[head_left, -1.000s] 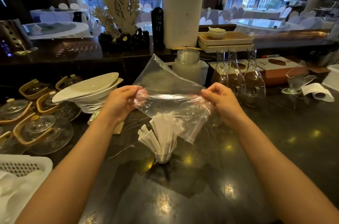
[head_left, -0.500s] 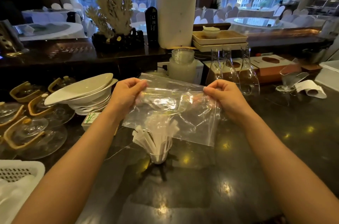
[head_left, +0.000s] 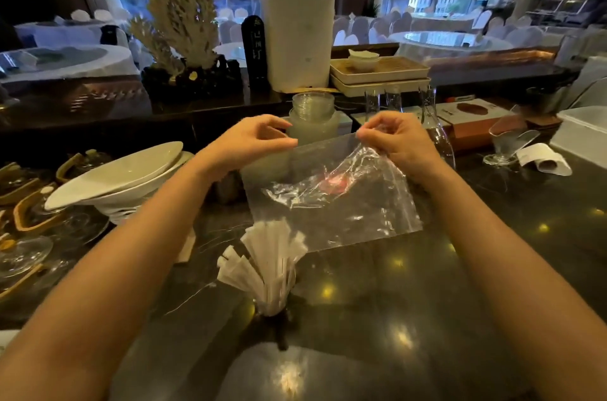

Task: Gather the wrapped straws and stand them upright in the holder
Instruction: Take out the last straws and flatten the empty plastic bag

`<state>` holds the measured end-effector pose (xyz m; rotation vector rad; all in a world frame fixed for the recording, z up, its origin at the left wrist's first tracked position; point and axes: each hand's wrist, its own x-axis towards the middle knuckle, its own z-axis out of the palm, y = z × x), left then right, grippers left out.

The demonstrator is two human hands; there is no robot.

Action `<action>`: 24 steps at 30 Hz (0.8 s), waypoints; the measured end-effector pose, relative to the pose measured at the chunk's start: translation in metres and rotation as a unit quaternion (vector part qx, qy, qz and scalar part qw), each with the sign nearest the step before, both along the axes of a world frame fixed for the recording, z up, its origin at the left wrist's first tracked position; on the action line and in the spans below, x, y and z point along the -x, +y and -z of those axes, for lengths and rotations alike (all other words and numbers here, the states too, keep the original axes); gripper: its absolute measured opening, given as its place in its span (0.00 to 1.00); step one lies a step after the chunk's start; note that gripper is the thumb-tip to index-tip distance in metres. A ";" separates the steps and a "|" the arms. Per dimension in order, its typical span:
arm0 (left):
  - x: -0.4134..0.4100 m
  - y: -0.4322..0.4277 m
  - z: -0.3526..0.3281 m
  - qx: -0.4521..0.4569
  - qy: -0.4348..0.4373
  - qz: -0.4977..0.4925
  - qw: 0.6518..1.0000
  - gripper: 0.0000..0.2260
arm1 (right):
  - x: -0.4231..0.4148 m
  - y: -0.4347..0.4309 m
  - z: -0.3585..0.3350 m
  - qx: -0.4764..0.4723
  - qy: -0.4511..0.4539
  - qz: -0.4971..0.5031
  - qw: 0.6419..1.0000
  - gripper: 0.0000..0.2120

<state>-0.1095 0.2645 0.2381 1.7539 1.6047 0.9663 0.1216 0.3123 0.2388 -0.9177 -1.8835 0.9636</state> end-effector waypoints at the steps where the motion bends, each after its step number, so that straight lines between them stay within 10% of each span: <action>1: -0.008 0.007 -0.008 0.023 0.035 0.041 0.998 0.17 | 0.002 0.005 -0.004 -0.006 -0.009 -0.005 1.000 0.06; 8: -0.034 0.067 -0.016 -0.023 0.051 0.073 0.996 0.09 | 0.010 0.061 -0.021 0.005 0.039 0.048 0.998 0.04; 13: -0.018 0.113 0.011 -0.119 -0.073 -0.099 0.985 0.13 | 0.003 0.112 0.004 0.243 0.186 0.001 0.952 0.23; 24: 0.021 0.161 0.126 -0.001 -0.033 -0.224 0.974 0.09 | 0.074 0.147 0.122 0.265 0.017 0.052 0.963 0.13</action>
